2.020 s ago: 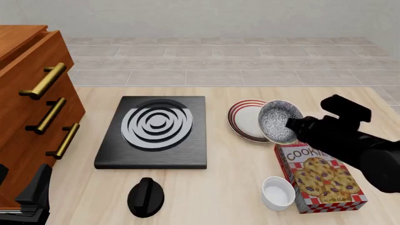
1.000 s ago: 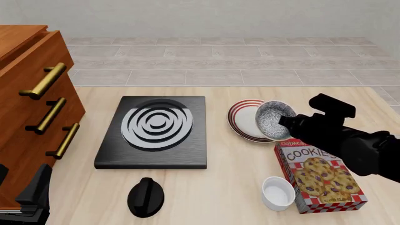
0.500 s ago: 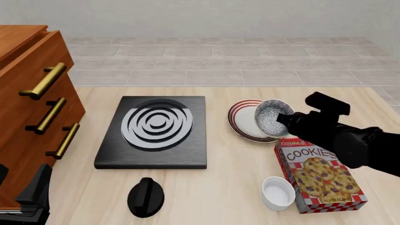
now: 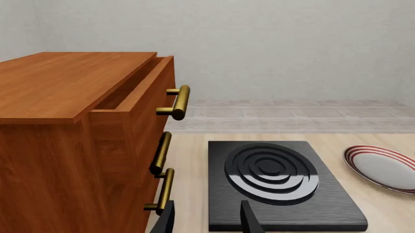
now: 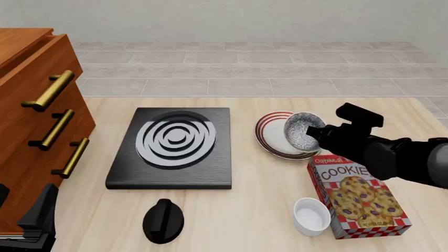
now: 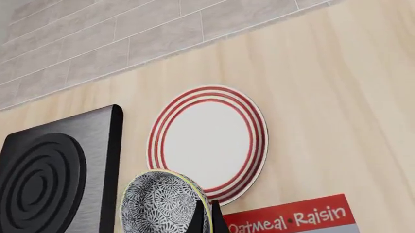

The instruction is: Pick the akita bowl next to the ramekin and place it on the plate.

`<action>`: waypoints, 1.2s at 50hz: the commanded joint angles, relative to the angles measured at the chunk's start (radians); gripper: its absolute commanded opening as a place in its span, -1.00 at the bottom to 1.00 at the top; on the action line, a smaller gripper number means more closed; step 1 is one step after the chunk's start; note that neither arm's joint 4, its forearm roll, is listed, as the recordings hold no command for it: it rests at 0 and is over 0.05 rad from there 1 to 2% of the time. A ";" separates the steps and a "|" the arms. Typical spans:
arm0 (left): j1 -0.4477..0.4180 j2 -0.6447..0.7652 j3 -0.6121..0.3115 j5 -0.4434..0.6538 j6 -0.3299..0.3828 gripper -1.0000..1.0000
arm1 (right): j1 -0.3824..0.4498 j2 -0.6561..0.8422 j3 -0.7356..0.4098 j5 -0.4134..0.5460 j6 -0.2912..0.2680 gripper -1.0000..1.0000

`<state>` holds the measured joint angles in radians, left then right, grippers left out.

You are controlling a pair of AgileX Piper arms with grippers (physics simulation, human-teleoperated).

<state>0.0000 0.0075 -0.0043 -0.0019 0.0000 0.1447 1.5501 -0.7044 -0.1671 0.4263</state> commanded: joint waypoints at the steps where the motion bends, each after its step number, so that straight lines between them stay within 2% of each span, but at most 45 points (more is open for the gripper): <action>1: 0.000 0.000 0.000 0.000 0.000 1.00 | -0.003 0.039 -0.023 -0.016 -0.002 -1.00; 60: 0.000 0.000 0.000 0.000 0.000 1.00 | -0.007 0.193 -0.093 -0.086 -0.029 -1.00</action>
<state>0.0000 0.0075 -0.0043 -0.0019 0.0000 0.1391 1.7209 -0.7785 -0.2440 0.3974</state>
